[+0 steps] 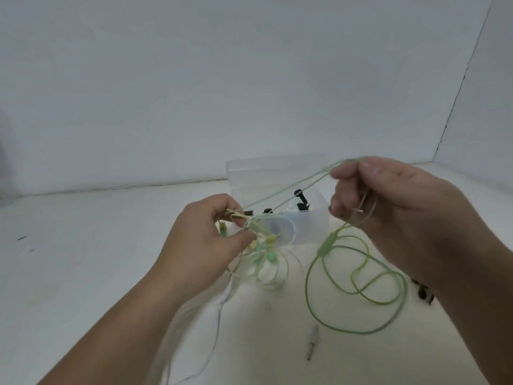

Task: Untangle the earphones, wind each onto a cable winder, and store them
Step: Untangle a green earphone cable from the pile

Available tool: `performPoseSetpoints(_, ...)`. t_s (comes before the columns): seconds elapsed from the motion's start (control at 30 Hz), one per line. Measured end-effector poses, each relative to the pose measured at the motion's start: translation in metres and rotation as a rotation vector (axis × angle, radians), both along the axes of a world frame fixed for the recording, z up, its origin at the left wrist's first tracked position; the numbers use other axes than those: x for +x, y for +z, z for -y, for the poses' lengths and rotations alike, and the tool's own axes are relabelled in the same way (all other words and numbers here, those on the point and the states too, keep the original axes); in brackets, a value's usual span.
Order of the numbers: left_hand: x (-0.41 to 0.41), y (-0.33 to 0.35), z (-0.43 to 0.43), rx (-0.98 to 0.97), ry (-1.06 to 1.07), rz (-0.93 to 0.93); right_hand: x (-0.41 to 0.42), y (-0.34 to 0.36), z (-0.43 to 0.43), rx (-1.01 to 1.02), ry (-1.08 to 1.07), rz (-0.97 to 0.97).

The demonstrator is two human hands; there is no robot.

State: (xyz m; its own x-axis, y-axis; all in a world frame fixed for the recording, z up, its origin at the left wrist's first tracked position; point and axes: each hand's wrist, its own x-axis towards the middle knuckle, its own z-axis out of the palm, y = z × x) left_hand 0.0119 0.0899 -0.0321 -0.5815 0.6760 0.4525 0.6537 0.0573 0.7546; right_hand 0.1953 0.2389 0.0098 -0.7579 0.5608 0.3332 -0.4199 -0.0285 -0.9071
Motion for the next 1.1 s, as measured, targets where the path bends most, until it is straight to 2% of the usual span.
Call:
performPoseSetpoints(0.1, -0.001, 0.004, 0.002, 0.148, -0.237, 0.436, -0.002, 0.001, -0.010, -0.217, -0.144, -0.037)
performPoseSetpoints(0.17, -0.002, 0.004, 0.003, 0.129, -0.243, 0.487, -0.001, 0.000, -0.017, -0.333, -0.214, -0.033)
performPoseSetpoints(0.27, -0.002, -0.001, -0.001, 0.070, -0.091, 0.408, 0.000, -0.002, -0.022, -0.418, -0.264, -0.044)
performPoseSetpoints(0.33, -0.001, -0.001, -0.001, 0.033, 0.013, 0.315, 0.000, -0.002, -0.022, -0.445, -0.213, -0.093)
performPoseSetpoints(0.57, -0.016, -0.004, 0.003, -0.067, 0.192, 0.104, 0.004, 0.006, -0.014, -0.411, -0.095, -0.193)
performPoseSetpoints(0.7, -0.012, -0.006, 0.004, -0.097, 0.103, 0.054, 0.001, 0.004, -0.011, -0.332, -0.056, -0.073)
performPoseSetpoints(0.83, 0.002, 0.005, 0.008, 0.057, -0.241, 0.201, -0.005, -0.002, 0.000, -0.243, 0.056, 0.006)
performPoseSetpoints(0.9, 0.009, 0.006, 0.007, 0.068, -0.349, 0.132, -0.007, -0.007, 0.007, -0.194, 0.134, 0.028)
performPoseSetpoints(1.0, 0.020, 0.000, 0.002, 0.034, -0.285, 0.000, -0.008, -0.010, 0.015, -0.131, 0.279, 0.003)
performPoseSetpoints(1.1, 0.024, -0.008, -0.003, -0.098, -0.144, -0.098, -0.006, -0.008, 0.016, -0.115, 0.349, -0.048)
